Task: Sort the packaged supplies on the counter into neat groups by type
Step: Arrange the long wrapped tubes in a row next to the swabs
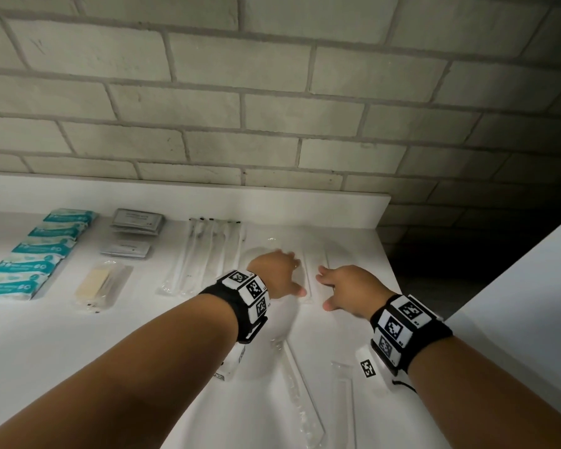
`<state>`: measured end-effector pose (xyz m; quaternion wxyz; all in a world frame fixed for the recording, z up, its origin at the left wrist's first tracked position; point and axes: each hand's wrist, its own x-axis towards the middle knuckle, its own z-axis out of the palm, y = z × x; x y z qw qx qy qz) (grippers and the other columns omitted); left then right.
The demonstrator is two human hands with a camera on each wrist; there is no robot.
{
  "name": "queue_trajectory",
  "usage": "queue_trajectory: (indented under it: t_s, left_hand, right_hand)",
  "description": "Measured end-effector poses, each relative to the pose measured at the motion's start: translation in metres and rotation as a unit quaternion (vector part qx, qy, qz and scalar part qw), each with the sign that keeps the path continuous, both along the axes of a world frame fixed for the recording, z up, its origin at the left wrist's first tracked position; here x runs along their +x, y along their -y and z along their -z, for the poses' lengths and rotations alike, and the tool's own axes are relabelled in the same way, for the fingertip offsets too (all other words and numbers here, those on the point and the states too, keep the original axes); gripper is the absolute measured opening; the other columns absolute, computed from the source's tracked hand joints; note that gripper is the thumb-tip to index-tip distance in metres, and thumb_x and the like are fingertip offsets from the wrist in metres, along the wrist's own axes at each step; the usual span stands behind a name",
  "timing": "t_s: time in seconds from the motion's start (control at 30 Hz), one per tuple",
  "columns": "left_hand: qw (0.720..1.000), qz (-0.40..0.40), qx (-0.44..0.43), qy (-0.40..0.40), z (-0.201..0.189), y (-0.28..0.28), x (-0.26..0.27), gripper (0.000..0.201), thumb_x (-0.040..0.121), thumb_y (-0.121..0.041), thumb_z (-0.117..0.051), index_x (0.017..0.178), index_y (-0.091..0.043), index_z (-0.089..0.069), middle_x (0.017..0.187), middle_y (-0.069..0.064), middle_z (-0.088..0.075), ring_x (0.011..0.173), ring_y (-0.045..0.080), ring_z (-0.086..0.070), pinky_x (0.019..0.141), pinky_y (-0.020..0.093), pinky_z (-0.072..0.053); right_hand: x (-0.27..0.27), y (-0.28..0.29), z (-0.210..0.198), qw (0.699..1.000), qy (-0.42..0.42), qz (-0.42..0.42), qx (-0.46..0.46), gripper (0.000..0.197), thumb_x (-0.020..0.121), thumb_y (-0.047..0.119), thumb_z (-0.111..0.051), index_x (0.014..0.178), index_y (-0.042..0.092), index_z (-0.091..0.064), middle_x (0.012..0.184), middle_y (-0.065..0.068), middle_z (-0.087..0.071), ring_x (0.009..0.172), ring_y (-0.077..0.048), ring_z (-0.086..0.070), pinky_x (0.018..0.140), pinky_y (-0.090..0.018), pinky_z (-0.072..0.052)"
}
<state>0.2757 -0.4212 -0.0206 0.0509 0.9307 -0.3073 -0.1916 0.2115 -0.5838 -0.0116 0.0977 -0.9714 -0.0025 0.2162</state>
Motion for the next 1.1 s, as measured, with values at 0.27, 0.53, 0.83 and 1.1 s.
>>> queue_trajectory:
  t_s: [0.27, 0.53, 0.83, 1.1]
  left_hand:
    - [0.999, 0.002, 0.05, -0.001, -0.003, 0.004, 0.002, 0.075, 0.088, -0.051, -0.057, 0.149, -0.015, -0.033, 0.153, 0.003, -0.034, 0.139, 0.025, -0.033, 0.11, 0.043, -0.034]
    - [0.997, 0.001, 0.078, 0.027, -0.002, 0.009, 0.004, 0.075, 0.086, -0.056, -0.058, 0.147, -0.018, -0.037, 0.15, 0.001, -0.04, 0.137, 0.024, -0.038, 0.109, 0.042, -0.037]
    - [0.994, 0.011, 0.086, 0.063, 0.005, 0.006, 0.004, 0.071, 0.087, -0.061, -0.048, 0.146, -0.021, -0.036, 0.15, 0.003, -0.034, 0.144, 0.031, -0.016, 0.117, 0.05, -0.015]
    - [0.994, 0.06, 0.015, 0.087, -0.001, 0.034, -0.014, 0.077, 0.092, -0.057, -0.045, 0.151, -0.013, -0.024, 0.161, 0.007, -0.014, 0.148, 0.032, -0.003, 0.118, 0.049, -0.002]
  right_hand:
    - [-0.011, 0.012, 0.0, 0.973, 0.029, 0.094, 0.209, 0.08, 0.075, 0.017, -0.079, 0.144, 0.026, -0.041, 0.159, 0.01, -0.023, 0.14, -0.011, -0.035, 0.115, -0.03, -0.031]
    - [-0.084, -0.015, -0.016, 0.995, -0.068, -0.029, -0.064, 0.081, 0.062, 0.048, -0.083, 0.125, 0.021, -0.041, 0.12, 0.0, -0.045, 0.101, -0.02, -0.054, 0.084, -0.034, -0.048]
    - [-0.081, 0.014, -0.028, 0.997, 0.036, 0.075, 0.002, 0.067, 0.086, 0.045, -0.065, 0.142, 0.016, -0.043, 0.141, -0.003, -0.046, 0.126, -0.021, -0.048, 0.103, -0.033, -0.041]
    - [-0.056, 0.013, 0.006, 0.993, -0.021, 0.107, -0.037, 0.074, 0.084, 0.043, -0.067, 0.145, 0.012, -0.038, 0.151, -0.005, -0.039, 0.134, -0.025, -0.043, 0.109, -0.035, -0.037]
